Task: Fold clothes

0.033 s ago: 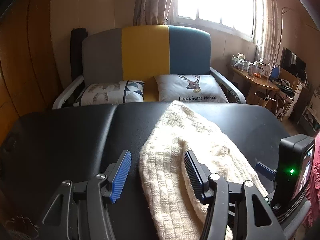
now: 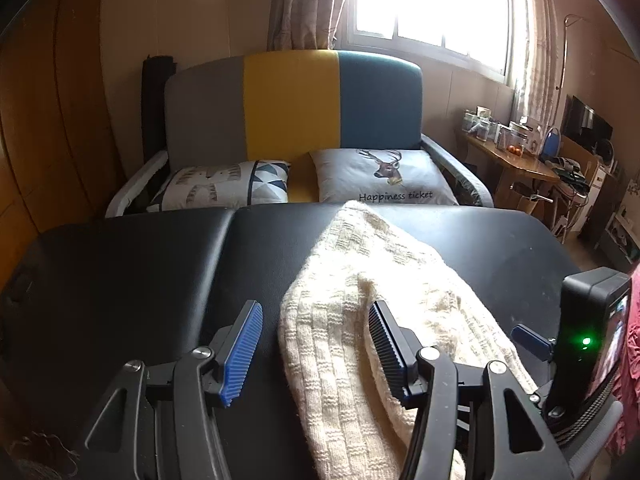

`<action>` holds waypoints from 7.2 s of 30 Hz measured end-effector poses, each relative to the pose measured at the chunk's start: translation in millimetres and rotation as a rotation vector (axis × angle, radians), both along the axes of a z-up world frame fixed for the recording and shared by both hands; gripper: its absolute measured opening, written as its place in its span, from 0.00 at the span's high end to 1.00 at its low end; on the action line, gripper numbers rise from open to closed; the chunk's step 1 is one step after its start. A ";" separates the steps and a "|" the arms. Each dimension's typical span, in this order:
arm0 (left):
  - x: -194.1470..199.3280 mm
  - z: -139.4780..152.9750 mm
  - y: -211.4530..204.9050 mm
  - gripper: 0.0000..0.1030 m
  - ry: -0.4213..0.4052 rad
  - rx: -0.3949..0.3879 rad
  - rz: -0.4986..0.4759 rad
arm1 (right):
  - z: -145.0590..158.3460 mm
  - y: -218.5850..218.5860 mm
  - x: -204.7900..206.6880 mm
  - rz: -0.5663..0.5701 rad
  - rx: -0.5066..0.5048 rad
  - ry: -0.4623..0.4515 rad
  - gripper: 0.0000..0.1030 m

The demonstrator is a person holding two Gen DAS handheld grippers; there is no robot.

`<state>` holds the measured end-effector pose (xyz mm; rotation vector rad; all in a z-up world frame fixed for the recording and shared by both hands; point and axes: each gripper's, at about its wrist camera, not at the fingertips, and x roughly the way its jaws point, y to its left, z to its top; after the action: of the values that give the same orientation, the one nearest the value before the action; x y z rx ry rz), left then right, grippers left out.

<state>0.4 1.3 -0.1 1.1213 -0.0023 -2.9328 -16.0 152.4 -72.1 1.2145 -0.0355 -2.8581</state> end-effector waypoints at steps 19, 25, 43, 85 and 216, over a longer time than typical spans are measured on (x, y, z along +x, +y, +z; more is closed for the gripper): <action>1.7 -16.8 -13.0 0.42 -0.093 0.115 -0.062 | -10.8 6.9 2.3 -0.009 0.019 -0.042 0.00; 1.6 -28.8 -8.9 0.42 -0.128 0.145 -0.085 | -16.0 11.6 3.5 -0.014 0.017 -0.062 0.00; 20.9 -65.6 68.5 0.42 -0.305 0.305 -0.554 | -69.2 185.0 108.1 -0.016 -0.657 -0.279 0.00; -4.4 -165.1 259.5 0.43 -0.875 0.364 -0.687 | -125.2 227.6 145.2 0.002 -1.604 -0.251 0.00; 7.5 -60.2 -317.9 0.86 -0.216 0.377 0.352 | -103.1 75.3 -82.7 0.071 -0.453 -0.335 0.26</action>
<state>7.8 -316.6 -60.2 1.3120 0.6961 -2.5472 -98.7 227.7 -175.2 1.5177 -0.5966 -2.3625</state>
